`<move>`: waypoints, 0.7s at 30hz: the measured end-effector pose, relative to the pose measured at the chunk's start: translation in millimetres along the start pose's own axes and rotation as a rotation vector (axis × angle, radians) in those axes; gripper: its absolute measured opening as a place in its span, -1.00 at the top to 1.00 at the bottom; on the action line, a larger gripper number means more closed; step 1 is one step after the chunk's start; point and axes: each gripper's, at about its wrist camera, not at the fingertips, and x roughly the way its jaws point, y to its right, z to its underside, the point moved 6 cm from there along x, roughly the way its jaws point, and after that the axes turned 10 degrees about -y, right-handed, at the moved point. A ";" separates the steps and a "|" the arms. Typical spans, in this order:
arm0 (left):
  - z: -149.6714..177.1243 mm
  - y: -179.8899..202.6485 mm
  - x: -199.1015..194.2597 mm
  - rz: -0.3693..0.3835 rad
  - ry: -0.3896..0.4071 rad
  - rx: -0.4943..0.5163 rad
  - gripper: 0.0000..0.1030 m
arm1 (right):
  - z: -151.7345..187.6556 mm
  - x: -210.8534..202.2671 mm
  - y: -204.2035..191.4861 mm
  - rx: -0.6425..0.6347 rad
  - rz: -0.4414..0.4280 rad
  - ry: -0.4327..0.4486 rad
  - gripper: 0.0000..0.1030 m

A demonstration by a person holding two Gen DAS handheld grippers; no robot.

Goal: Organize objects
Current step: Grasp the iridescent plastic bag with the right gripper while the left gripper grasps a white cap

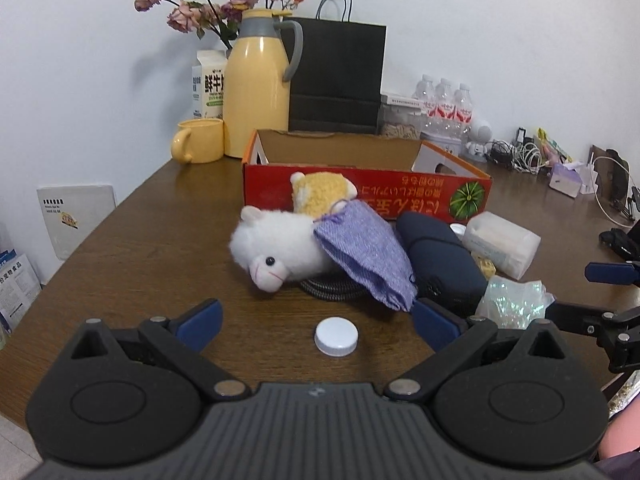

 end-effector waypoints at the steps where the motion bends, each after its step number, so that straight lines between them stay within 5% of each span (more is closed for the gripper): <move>1: 0.4 0.8 2.0 0.000 -0.006 0.000 -1.00 | 0.4 1.3 0.1 0.002 -0.003 -0.004 -1.00; 12: 9.9 2.5 20.0 0.009 -0.067 -0.006 -1.00 | 3.8 26.5 -16.9 -0.014 -0.085 -0.053 -1.00; 21: 12.8 0.3 27.6 0.006 -0.087 -0.009 -1.00 | 2.3 40.8 -31.6 -0.037 -0.158 -0.061 -0.27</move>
